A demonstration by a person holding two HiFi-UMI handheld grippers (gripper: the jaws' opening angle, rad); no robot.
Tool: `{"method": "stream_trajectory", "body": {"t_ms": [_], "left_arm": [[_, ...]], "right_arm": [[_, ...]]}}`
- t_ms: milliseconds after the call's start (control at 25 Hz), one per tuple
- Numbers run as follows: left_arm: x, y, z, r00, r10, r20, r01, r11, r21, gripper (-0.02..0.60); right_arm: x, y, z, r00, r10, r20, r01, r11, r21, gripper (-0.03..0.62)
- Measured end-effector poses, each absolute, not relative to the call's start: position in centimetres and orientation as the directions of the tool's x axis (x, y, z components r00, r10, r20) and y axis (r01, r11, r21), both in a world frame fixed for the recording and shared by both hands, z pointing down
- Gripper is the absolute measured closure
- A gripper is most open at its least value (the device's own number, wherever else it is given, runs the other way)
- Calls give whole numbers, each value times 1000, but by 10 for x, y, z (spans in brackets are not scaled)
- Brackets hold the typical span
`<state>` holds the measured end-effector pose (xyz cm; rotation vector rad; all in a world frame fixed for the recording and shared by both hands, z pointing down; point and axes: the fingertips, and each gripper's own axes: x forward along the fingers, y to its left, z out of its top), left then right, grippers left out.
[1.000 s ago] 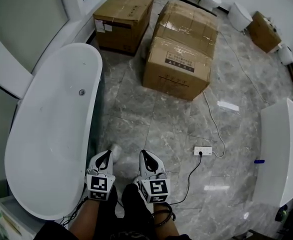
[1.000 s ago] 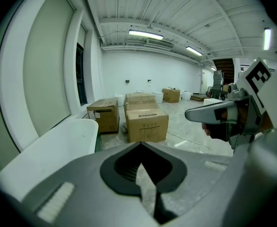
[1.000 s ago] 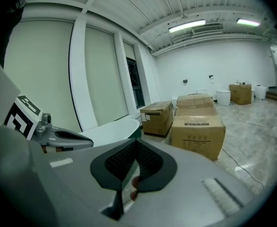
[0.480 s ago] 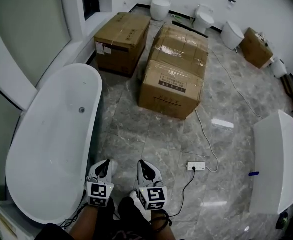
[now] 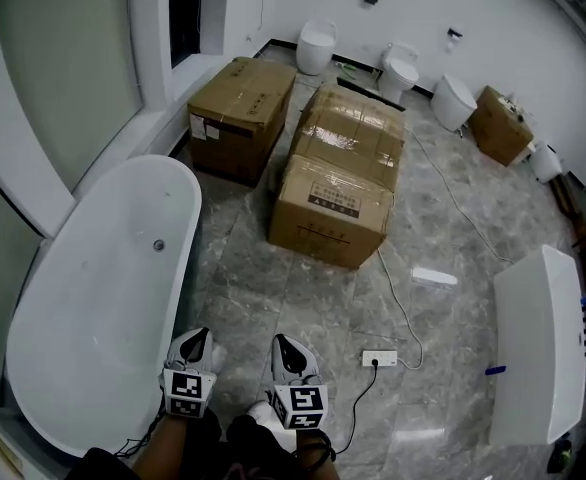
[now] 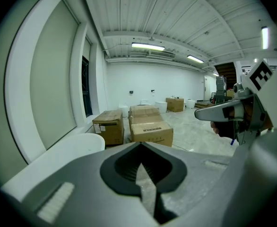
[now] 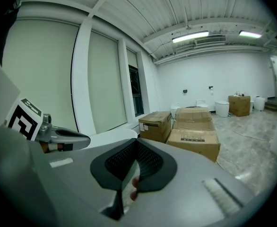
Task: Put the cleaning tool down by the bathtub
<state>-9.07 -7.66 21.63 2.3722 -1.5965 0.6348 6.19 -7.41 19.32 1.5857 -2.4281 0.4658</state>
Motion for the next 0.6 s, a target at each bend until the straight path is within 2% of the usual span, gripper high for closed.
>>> {"method": "stream_trajectory", "body": {"t_ms": [320, 600], "left_arm": [[-87, -93, 174, 319, -867, 381, -922, -377, -85, 581], [-69, -94, 146, 357, -870, 340, -895, -422, -141, 581]], "right_arm": [[68, -83, 168, -401, -860, 316, -916, 377, -136, 571], [76, -87, 126, -402, -887, 229, -916, 388, -105, 571]]}}
